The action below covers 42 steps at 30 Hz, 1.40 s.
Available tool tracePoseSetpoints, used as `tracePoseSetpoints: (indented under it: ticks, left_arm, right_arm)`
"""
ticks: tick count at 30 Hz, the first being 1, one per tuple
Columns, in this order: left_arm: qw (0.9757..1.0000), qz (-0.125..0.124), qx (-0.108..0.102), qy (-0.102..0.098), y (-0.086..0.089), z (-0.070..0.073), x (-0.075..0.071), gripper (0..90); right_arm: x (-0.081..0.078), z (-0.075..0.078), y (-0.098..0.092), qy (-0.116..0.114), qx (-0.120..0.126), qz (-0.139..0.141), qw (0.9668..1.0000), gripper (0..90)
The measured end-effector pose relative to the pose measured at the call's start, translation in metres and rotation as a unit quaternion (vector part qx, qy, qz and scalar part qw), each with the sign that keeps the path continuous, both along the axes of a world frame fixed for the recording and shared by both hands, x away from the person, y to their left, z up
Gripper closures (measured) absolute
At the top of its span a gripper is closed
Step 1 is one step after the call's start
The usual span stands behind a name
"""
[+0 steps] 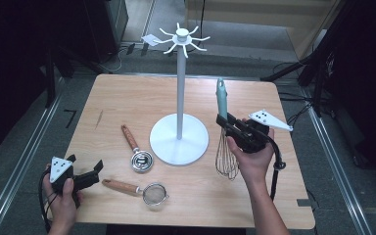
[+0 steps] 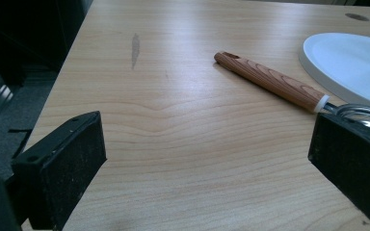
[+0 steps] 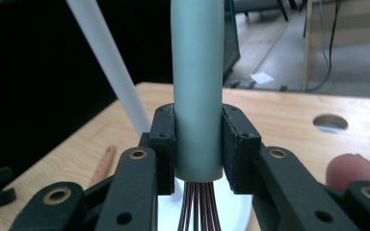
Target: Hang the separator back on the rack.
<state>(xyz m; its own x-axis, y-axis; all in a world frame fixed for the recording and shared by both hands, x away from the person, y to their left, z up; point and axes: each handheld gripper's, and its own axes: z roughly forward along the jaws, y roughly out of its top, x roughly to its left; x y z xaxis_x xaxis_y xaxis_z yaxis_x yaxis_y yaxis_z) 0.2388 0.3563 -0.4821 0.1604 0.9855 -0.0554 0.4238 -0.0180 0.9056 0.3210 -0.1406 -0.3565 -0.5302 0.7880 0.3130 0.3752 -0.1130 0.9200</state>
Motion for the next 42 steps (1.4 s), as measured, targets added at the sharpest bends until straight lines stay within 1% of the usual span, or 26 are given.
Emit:
tracePoseSetpoints:
  ticks: [2,4,6,7,11,14,15,17,19,20,23,25,28,32,33,34,35,39,42]
  left_arm:
    - [1.0000,0.004,0.007,-0.001,-0.002,0.000,0.000,0.0]
    - [0.9999,0.005,0.013,0.000,-0.003,0.000,0.000,0.0]
    - [0.9998,0.006,0.020,0.001,-0.005,0.000,0.000,0.0]
    - [0.9997,0.005,0.023,0.001,-0.005,0.000,0.000,0.0]
    - [0.9996,0.000,0.029,0.001,-0.006,0.000,-0.001,0.0]
    - [0.9996,-0.002,0.027,-0.003,-0.006,0.000,-0.002,0.0]
    - [0.9997,-0.002,0.025,-0.004,-0.006,0.000,-0.002,0.0]
    - [0.9997,-0.003,0.025,-0.007,-0.005,0.000,-0.003,0.0]
    - [0.9997,-0.003,0.025,-0.007,-0.005,0.000,-0.003,0.0]
    - [0.9997,-0.003,0.023,-0.009,-0.005,0.000,-0.003,0.0]
    - [0.9997,-0.002,0.023,-0.008,-0.004,0.000,-0.003,0.0]
    - [0.9997,-0.002,0.023,-0.008,-0.004,0.000,-0.003,0.0]
    - [0.9997,-0.003,0.024,-0.008,-0.005,0.000,-0.003,0.0]
    - [0.9996,-0.002,0.029,-0.008,-0.006,0.000,-0.003,0.0]
    - [0.9995,-0.002,0.029,-0.008,-0.006,0.000,-0.003,0.0]
    - [0.9996,-0.003,0.029,-0.008,-0.006,0.000,-0.003,0.0]
    - [0.9996,-0.002,0.029,-0.007,-0.006,0.000,-0.003,0.0]
    - [0.9995,-0.005,0.029,-0.006,-0.006,0.000,-0.003,0.0]
    - [0.9995,-0.007,0.032,-0.004,-0.006,0.000,-0.003,0.0]
  right_arm:
    - [-0.004,0.004,0.000,-0.019,0.014,0.010,0.9997,71.1]
    - [-0.007,0.007,0.000,-0.029,0.020,0.017,0.9992,71.1]
    - [-0.010,0.010,0.002,-0.041,0.023,0.025,0.9986,71.1]
    - [-0.012,0.011,0.005,-0.049,0.018,0.029,0.9982,71.1]
    - [-0.014,0.011,0.011,-0.058,0.011,0.038,0.9976,71.1]
    - [-0.015,0.010,0.017,-0.061,0.005,0.041,0.9972,71.1]
    - [-0.015,0.011,0.020,-0.066,0.004,0.045,0.9968,71.1]
    - [-0.015,0.012,0.021,-0.068,0.008,0.048,0.9965,71.1]
    - [-0.017,0.014,0.024,-0.076,0.008,0.043,0.9961,71.1]
    - [-0.017,0.015,0.026,-0.080,0.002,0.039,0.9960,71.1]
    - [-0.018,0.018,0.030,-0.084,0.007,0.047,0.9954,71.1]
    - [-0.019,0.021,0.034,-0.089,0.003,0.049,0.9949,71.1]
    - [-0.021,0.024,0.038,-0.097,0.004,0.042,0.9944,71.1]
    - [-0.022,0.028,0.041,-0.110,0.018,0.047,0.9927,71.0]
    - [-0.022,0.029,0.042,-0.113,0.018,0.045,0.9924,71.1]
    - [-0.023,0.031,0.044,-0.122,0.015,0.047,0.9913,71.0]
    - [-0.023,0.031,0.044,-0.122,0.015,0.047,0.9913,71.0]
    - [-0.025,0.033,0.048,-0.139,0.012,0.046,0.9892,71.1]
    - [-0.026,0.035,0.050,-0.145,0.014,0.046,0.9882,71.1]
